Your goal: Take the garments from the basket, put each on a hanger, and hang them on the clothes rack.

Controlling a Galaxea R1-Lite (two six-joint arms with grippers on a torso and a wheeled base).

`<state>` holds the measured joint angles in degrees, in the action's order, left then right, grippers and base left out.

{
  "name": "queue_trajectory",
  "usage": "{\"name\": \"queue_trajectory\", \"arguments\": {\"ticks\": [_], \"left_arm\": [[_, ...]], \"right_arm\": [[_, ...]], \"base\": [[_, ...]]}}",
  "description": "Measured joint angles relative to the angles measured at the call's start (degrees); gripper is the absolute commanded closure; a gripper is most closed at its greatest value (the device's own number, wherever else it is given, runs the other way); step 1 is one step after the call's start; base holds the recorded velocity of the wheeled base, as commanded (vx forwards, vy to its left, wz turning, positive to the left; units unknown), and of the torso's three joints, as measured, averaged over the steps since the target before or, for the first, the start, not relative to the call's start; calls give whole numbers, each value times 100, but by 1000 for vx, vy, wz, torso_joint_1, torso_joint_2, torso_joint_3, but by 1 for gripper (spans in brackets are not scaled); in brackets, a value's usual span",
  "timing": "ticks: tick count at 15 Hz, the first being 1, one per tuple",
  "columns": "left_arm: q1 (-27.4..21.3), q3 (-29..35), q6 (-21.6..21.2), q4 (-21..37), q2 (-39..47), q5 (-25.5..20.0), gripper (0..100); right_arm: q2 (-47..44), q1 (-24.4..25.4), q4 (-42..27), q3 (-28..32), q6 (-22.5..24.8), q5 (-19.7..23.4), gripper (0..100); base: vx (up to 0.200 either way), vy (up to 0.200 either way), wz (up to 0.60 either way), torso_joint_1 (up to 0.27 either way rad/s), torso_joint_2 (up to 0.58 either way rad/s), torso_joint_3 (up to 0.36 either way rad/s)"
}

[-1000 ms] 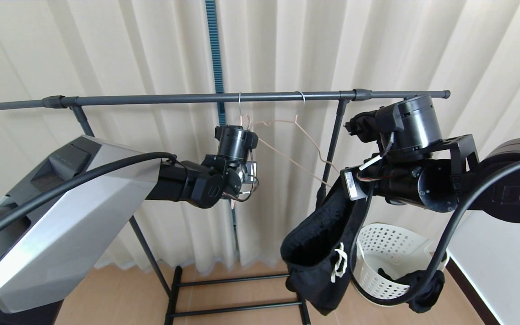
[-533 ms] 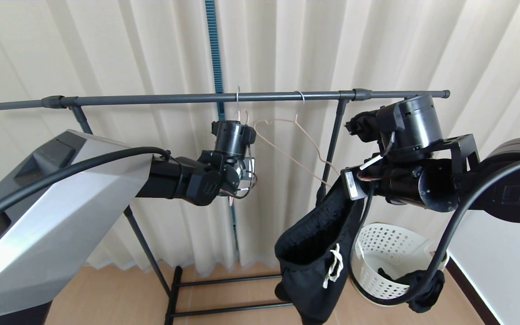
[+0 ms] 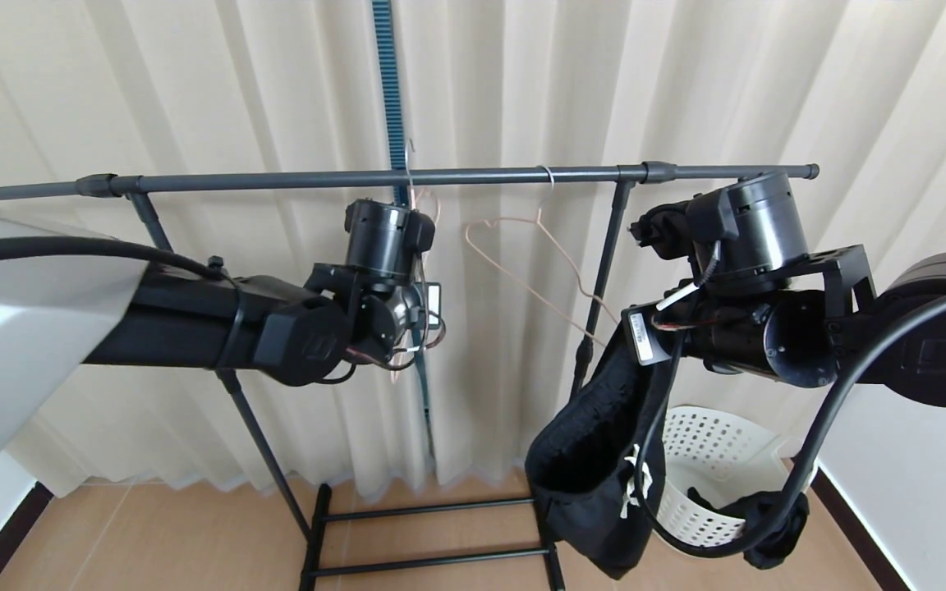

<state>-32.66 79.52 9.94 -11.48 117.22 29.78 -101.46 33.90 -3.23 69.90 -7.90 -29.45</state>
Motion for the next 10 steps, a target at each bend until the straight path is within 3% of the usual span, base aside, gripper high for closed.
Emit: {"name": "queue_trajectory", "arguments": {"ticks": [6,10], "left_arm": [[-334,-2651,-48,-655,-1731,-226,100],[-474,-4068,-83,-1386,-2575,-263,100]], "right_arm": [[-2,57,204,-108,7,-148,100],[-46,82,226,-161,10,-188,100]], "base": [[0,0,0,0,0,0],[0,0,0,0,0,0]]}}
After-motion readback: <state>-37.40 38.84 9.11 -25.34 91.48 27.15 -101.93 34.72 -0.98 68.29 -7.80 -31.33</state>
